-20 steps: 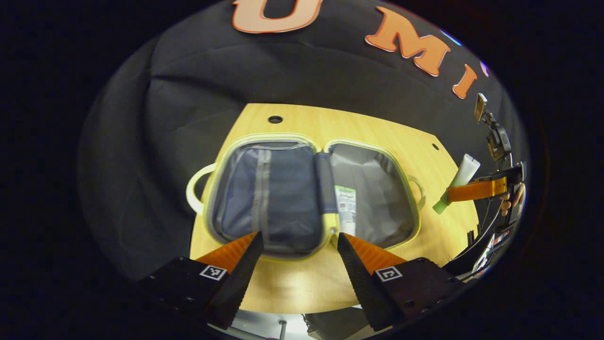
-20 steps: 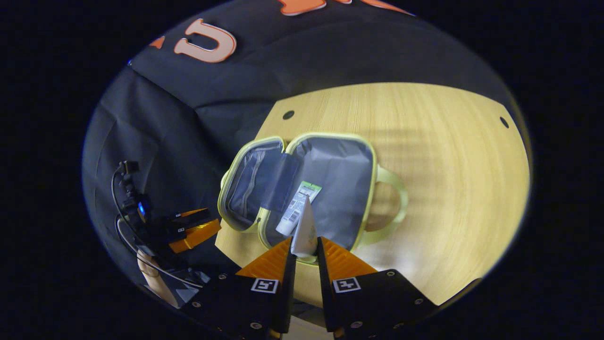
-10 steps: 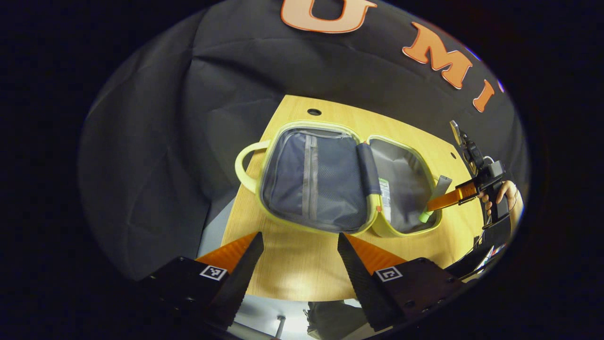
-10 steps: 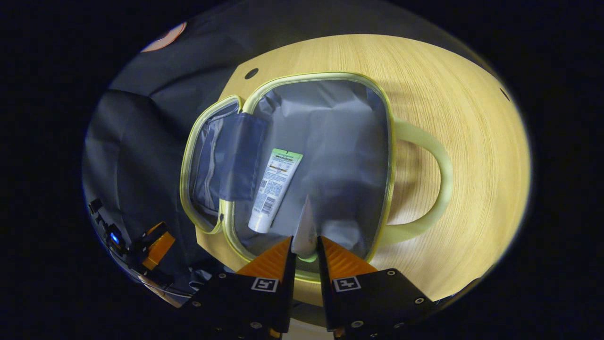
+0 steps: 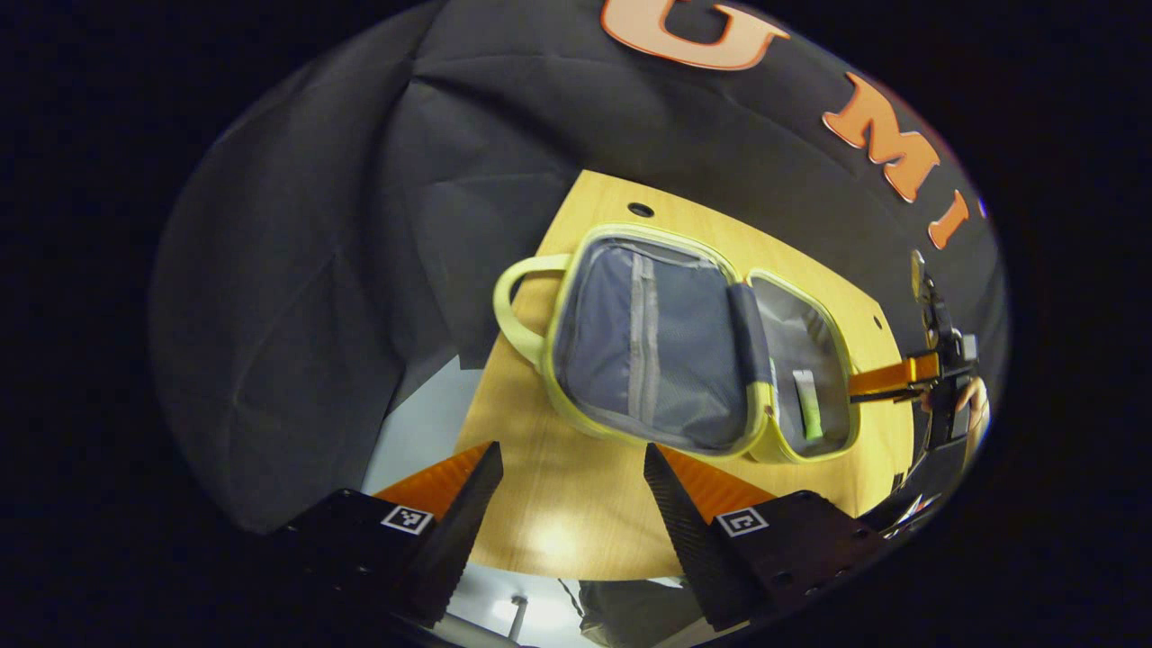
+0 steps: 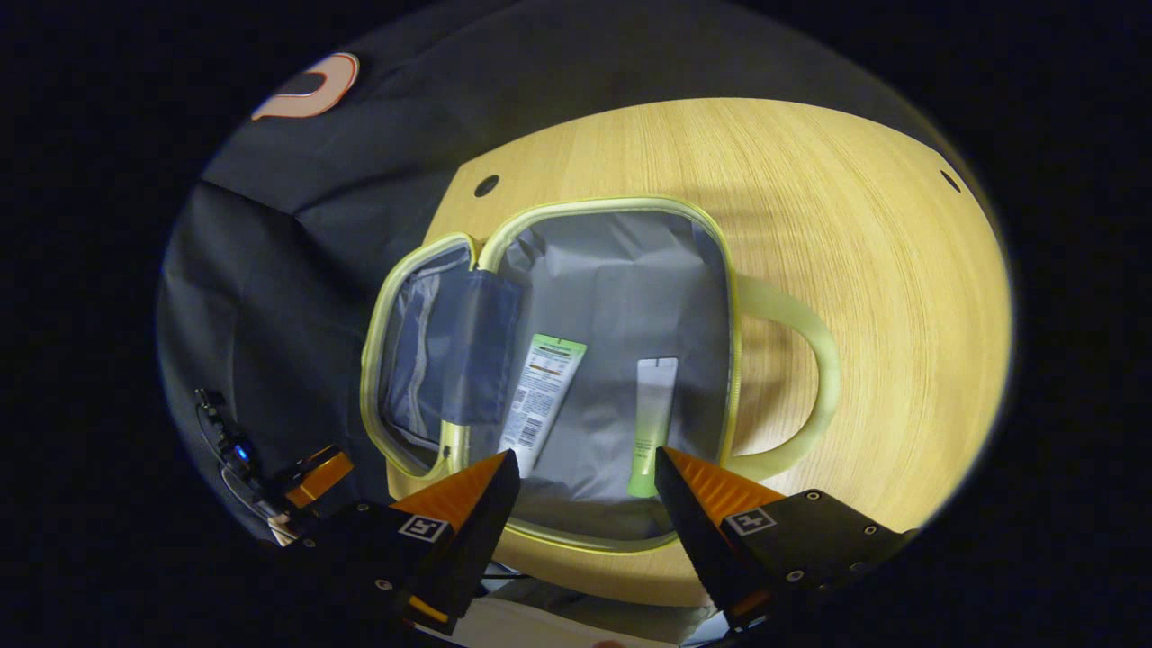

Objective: First open the suitcase, pack the skin care products into it, and then close the suitcase.

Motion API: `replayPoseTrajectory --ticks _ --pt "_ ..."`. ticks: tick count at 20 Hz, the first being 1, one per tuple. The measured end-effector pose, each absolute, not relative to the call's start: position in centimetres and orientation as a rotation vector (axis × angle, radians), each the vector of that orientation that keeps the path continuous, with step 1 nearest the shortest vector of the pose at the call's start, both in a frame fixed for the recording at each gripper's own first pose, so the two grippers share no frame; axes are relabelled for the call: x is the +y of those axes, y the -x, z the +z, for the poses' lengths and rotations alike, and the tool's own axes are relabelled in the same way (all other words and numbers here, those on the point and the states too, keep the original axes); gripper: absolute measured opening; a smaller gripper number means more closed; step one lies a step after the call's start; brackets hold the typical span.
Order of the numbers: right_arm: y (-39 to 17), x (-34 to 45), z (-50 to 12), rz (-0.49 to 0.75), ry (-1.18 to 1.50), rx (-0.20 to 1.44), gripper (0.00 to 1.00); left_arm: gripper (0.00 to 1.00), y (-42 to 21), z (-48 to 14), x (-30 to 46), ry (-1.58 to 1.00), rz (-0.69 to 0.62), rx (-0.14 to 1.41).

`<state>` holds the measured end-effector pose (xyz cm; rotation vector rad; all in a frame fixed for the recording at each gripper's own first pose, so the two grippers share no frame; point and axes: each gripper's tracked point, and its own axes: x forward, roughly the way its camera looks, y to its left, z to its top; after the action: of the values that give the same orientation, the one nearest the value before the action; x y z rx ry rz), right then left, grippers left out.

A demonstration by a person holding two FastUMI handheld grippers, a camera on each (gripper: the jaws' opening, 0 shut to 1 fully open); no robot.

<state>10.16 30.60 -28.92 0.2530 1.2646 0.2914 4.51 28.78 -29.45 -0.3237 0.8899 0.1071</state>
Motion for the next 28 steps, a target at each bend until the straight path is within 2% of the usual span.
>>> replayPoseTrajectory --ticks 4,7,8,9,10,13,16,21,24,26,28 --pt "-9.6 30.8 -27.3 0.313 -0.266 1.237 0.96 0.98 -8.7 -29.7 33.6 0.463 0.131 0.821" --pt "-9.1 30.7 -26.3 0.318 -0.262 1.221 0.96 0.98 -12.2 -29.7 34.4 0.726 0.092 0.768" --pt "-9.0 30.8 -26.0 0.324 -0.265 1.218 1.00 0.98 -13.5 -29.7 35.0 0.817 0.075 0.730" --pt "-8.8 30.8 -25.6 0.329 -0.268 1.213 0.96 0.98 -14.5 -29.6 35.4 0.896 0.060 0.692" --pt "-8.8 30.7 -25.2 0.328 -0.270 1.207 0.96 0.98 -15.1 -29.8 36.2 0.954 0.058 0.668" --pt "-8.6 30.5 -24.4 0.322 -0.283 1.199 0.96 0.98 -16.5 -33.0 38.7 1.027 0.091 0.667" --pt "-8.5 30.7 -23.7 0.322 -0.312 1.196 0.96 0.98 -17.9 -34.8 39.1 1.145 0.064 0.656" --pt "-8.5 30.0 -24.0 0.297 -0.332 1.212 0.96 0.98 -20.4 -34.3 38.4 1.253 -0.028 0.550" --pt "-8.1 29.9 -24.1 0.291 -0.363 1.225 0.96 0.92 -21.1 -33.6 37.1 1.234 -0.071 0.552" --pt "-8.0 29.6 -24.3 0.280 -0.377 1.227 0.96 0.55 -21.6 -36.1 37.6 1.168 -0.003 0.615" --pt "-7.7 29.2 -24.2 0.275 -0.389 1.226 0.96 0.18 -21.5 -35.5 37.3 1.225 -0.015 0.597"
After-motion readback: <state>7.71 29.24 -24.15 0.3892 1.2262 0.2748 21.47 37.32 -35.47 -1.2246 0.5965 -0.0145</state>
